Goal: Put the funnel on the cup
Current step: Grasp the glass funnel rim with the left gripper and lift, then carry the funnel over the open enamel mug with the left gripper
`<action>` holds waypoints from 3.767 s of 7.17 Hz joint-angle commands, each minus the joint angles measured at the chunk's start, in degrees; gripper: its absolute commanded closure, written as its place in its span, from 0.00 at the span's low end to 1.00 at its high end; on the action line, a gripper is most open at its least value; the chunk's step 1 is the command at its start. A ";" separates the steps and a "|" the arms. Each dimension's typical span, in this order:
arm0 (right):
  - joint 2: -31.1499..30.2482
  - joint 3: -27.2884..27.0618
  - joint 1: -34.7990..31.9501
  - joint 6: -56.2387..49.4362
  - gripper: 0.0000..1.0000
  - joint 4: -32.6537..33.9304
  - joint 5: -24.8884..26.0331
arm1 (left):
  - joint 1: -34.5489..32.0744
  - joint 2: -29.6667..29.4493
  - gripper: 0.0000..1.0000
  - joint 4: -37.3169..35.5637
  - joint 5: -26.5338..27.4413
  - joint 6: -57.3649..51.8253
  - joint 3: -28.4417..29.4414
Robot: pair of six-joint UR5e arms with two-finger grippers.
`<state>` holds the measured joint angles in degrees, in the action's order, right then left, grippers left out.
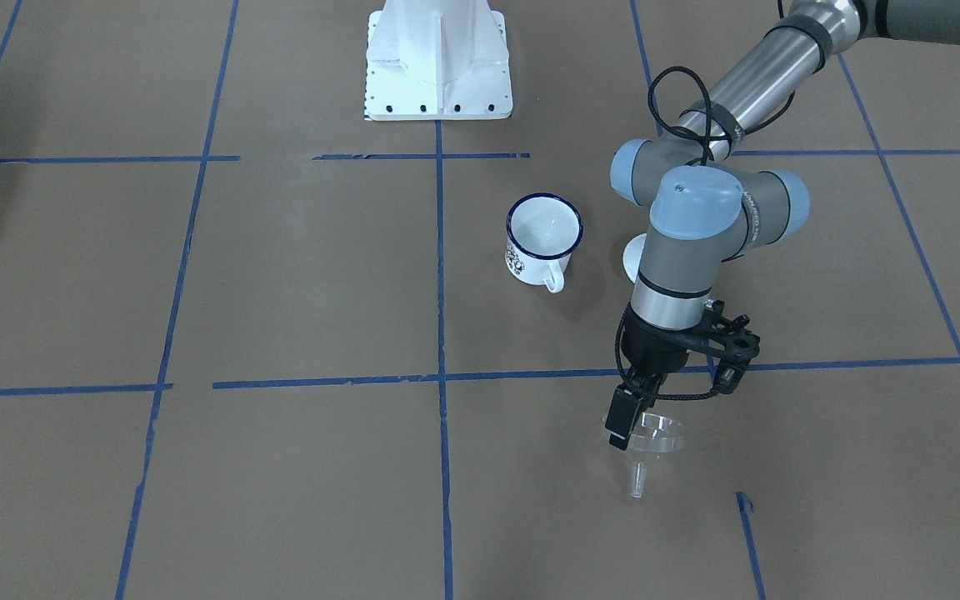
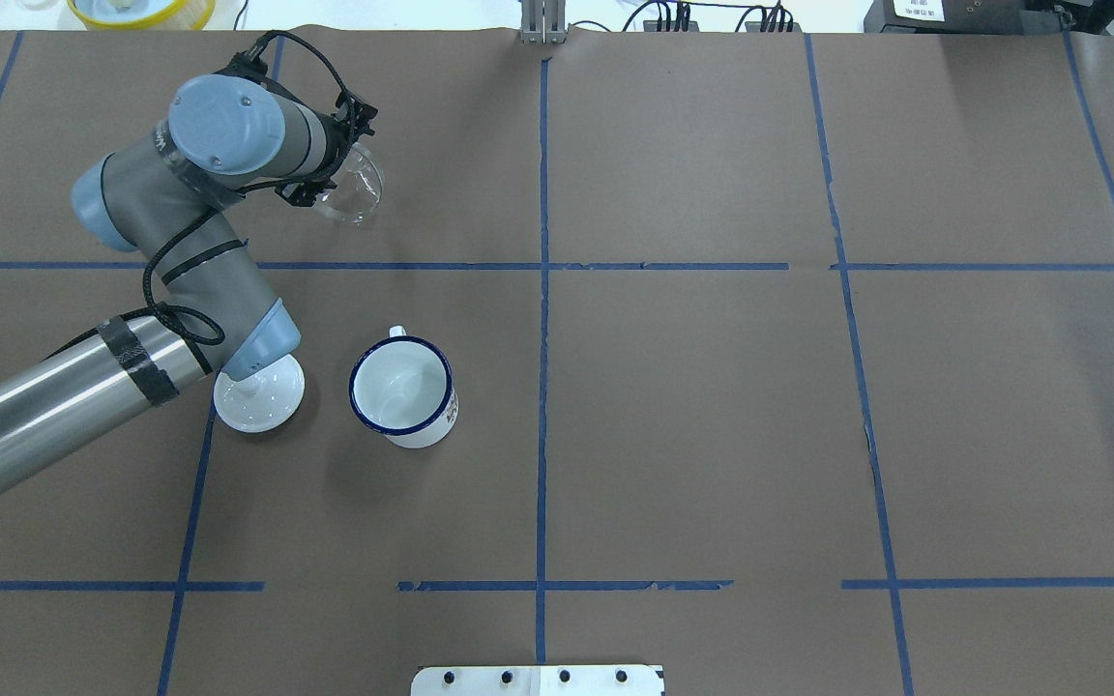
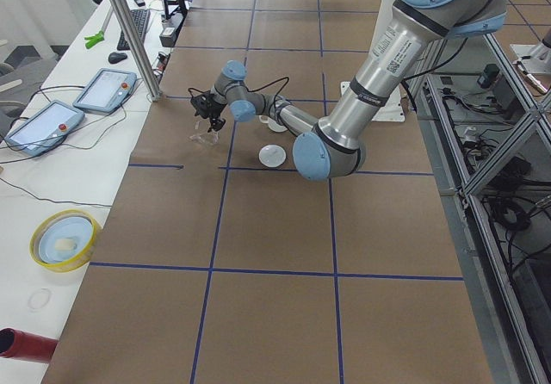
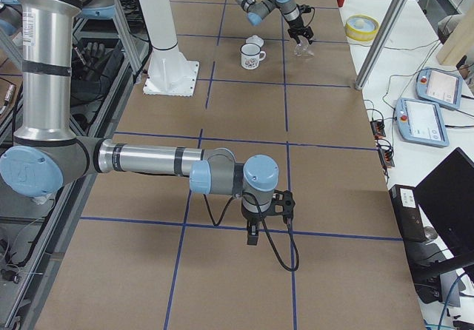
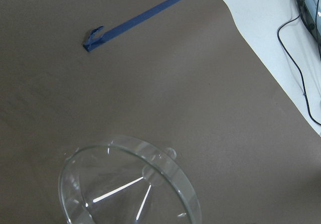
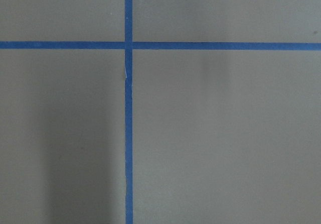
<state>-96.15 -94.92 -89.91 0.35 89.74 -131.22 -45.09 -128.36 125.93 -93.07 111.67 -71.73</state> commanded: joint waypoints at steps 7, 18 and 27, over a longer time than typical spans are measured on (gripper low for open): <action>0.00 0.00 0.00 0.00 0.00 0.00 0.00 | -9.30 1.88 1.00 1.69 -12.20 -0.83 -7.70; 0.00 0.00 0.00 0.00 0.00 0.00 0.00 | 4.71 -5.73 1.00 -62.07 -14.79 -22.70 -42.00; 0.00 0.00 0.00 0.00 0.00 0.00 0.00 | 18.10 -13.58 1.00 -72.24 -3.45 -39.41 -28.66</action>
<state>-96.15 -94.92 -89.91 0.35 89.74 -131.22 -27.57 -140.87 53.21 -97.78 73.04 -103.33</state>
